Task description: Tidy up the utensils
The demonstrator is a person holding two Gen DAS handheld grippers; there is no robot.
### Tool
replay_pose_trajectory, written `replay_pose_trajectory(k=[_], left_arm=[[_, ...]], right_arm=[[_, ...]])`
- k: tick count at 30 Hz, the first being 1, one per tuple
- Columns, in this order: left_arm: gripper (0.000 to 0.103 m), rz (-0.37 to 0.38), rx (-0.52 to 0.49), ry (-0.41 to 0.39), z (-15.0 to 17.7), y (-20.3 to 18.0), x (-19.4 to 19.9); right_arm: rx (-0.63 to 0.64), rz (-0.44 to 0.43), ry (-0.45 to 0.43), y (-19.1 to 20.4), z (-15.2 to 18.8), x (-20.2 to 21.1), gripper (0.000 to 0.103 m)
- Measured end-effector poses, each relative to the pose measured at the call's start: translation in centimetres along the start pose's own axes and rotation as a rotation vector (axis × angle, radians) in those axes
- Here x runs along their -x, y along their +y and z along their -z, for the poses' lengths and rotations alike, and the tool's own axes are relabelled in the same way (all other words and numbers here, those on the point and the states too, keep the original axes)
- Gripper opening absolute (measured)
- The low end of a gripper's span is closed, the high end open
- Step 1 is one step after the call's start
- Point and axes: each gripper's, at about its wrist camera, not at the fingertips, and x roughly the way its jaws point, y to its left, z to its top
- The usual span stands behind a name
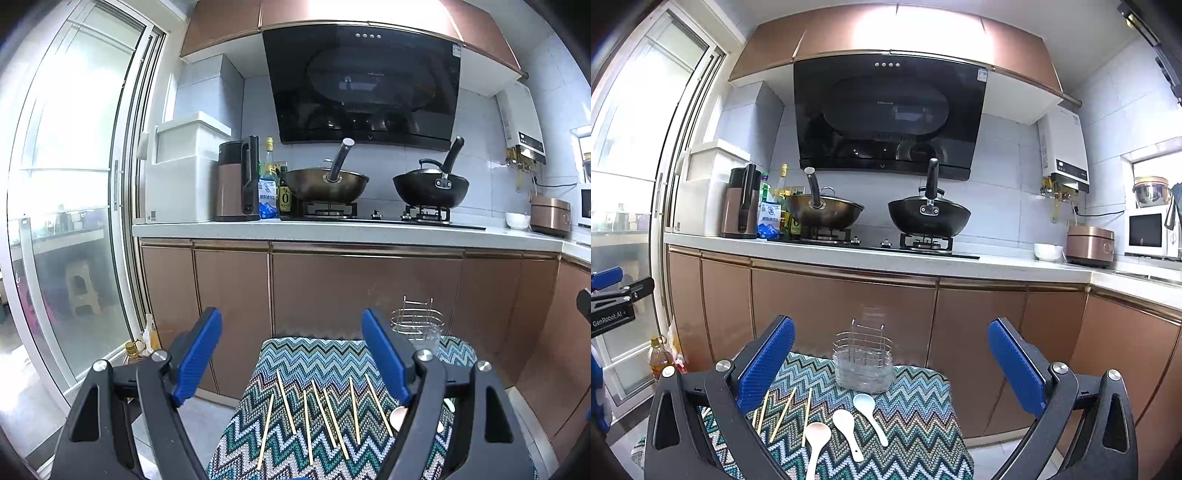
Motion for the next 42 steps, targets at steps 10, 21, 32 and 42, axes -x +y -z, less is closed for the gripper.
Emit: replay_pose_trajectory(k=[10, 21, 32, 42], left_arm=[[0.077, -0.014, -0.025, -0.032, 0.0, -0.4, 0.2], [0.077, 0.025, -0.045, -0.027, -0.6, -1.2, 0.2], [0.077, 0.061, 0.020, -0.019, -0.6, -0.7, -0.7], [0.077, 0.077, 0.080, -0.078, -0.7, -0.5, -1.6]], right_arm=[[-0.013, 0.029, 0.023, -0.5, 0.1, -0.8, 0.103], [-0.020, 0.035, 0.029, -0.8, 0.2, -0.9, 0.103], [-0.024, 0.021, 0.045, -1.4, 0.8, -2.0, 0.103], [-0.014, -0.018, 0.057, -0.8, 1.3, -4.5, 0.103]])
